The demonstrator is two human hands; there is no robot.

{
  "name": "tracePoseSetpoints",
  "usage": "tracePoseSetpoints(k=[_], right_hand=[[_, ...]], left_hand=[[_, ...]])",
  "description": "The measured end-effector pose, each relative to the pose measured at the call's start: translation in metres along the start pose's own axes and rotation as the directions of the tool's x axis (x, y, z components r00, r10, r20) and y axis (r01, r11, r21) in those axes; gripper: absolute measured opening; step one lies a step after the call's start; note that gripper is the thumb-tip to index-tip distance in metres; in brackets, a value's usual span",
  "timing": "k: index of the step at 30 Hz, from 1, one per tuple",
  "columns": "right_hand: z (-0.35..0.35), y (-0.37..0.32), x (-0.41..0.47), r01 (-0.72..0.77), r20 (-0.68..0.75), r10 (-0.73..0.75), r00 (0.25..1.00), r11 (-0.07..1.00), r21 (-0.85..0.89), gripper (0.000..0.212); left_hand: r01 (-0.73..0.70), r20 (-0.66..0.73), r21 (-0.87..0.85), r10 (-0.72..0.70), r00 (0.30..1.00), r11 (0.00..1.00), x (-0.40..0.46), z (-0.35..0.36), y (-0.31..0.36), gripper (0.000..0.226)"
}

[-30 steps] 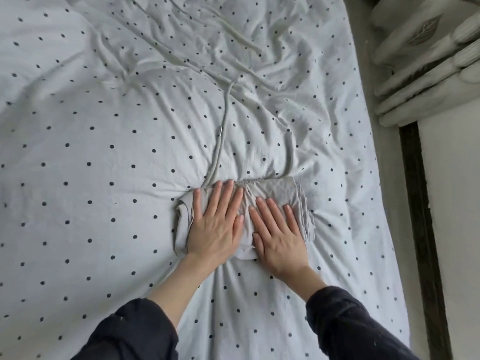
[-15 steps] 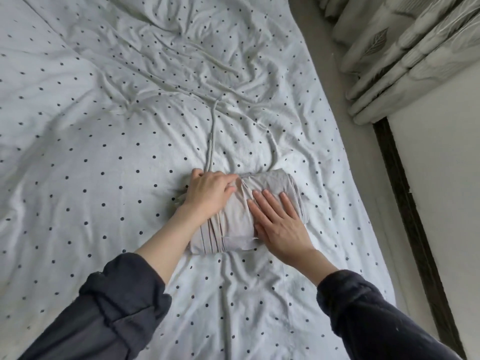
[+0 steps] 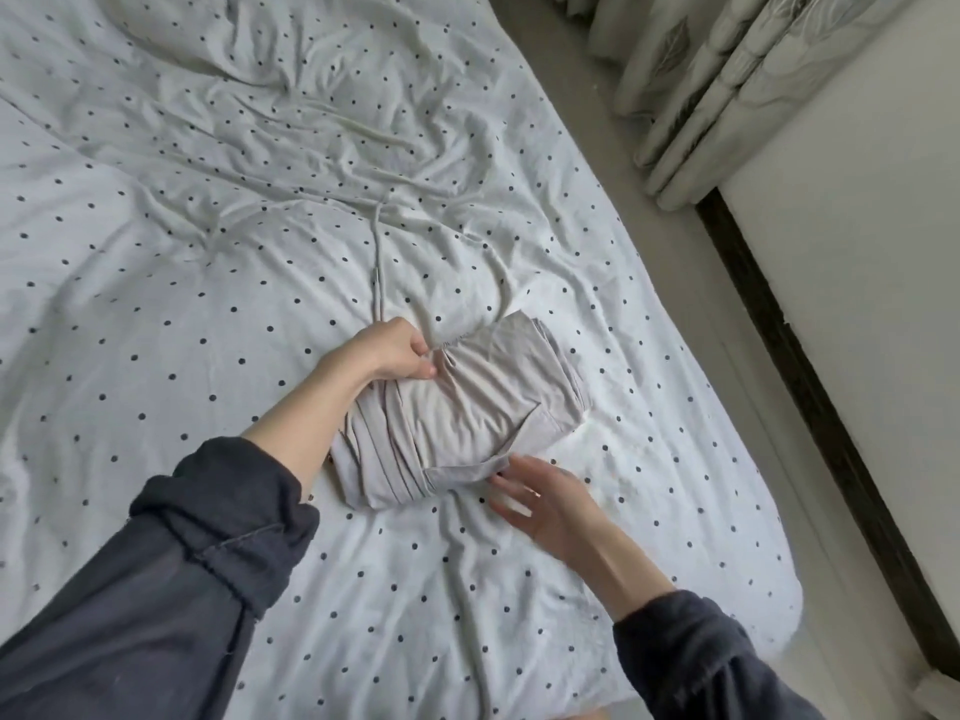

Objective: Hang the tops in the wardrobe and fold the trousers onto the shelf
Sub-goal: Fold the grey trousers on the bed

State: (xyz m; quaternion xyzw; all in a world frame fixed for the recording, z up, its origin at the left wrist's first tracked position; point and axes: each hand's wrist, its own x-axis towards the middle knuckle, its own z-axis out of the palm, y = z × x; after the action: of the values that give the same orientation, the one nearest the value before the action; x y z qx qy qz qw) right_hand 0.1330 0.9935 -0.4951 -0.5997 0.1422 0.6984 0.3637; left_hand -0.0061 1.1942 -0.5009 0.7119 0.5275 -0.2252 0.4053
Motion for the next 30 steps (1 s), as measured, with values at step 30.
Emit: tracePoseSetpoints(k=[30], right_hand=[[-0.033, -0.031, -0.001, 0.164, -0.154, -0.255, 0.955, 0.882, -0.442, 0.020]], left_hand=[[-0.024, -0.068, 0.820, 0.140, 0.988, 0.572, -0.099, 0.045, -0.028, 0.021]])
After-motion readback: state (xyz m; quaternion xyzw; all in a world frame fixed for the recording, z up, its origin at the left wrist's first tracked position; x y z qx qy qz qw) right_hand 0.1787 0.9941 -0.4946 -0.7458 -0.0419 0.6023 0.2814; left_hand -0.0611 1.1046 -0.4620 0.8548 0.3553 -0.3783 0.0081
